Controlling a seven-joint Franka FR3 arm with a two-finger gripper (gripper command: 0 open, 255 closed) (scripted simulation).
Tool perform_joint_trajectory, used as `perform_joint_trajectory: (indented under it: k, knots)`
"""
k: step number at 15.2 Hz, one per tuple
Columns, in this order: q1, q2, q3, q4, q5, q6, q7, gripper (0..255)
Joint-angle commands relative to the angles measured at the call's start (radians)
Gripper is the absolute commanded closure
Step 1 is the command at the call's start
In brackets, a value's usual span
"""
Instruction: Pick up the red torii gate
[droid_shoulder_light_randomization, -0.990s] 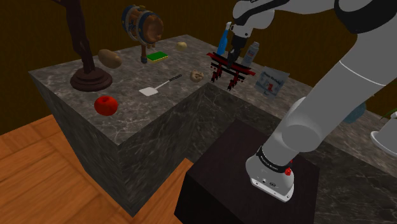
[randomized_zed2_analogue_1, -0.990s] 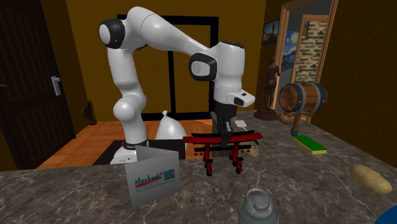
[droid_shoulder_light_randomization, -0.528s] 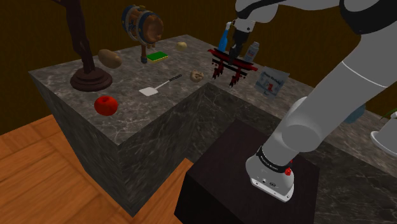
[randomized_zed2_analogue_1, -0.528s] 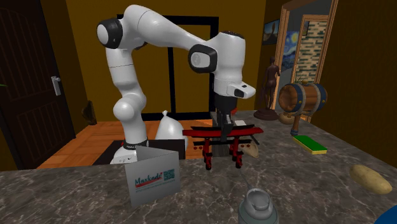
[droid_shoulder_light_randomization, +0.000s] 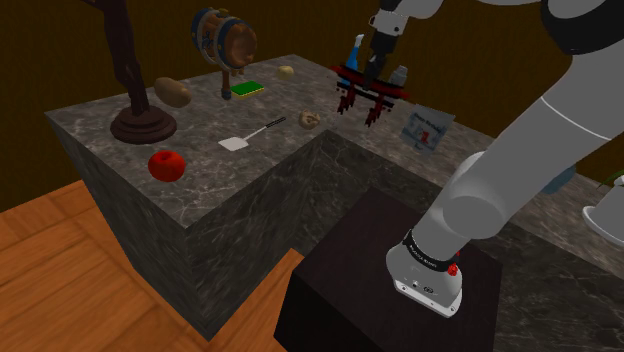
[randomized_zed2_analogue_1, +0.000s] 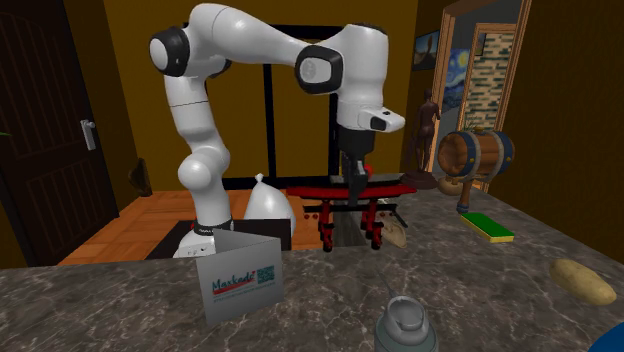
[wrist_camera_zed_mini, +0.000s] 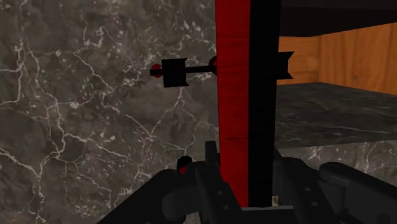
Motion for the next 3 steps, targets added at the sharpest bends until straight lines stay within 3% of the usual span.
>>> perform_joint_trajectory:
  k: [1,3]
  knots:
    - [0.002,-0.003,0.003,0.024,-0.001,-0.026,0.004,255]
    - [0.002,-0.004,0.003,0.025,-0.001,-0.028,0.004,255]
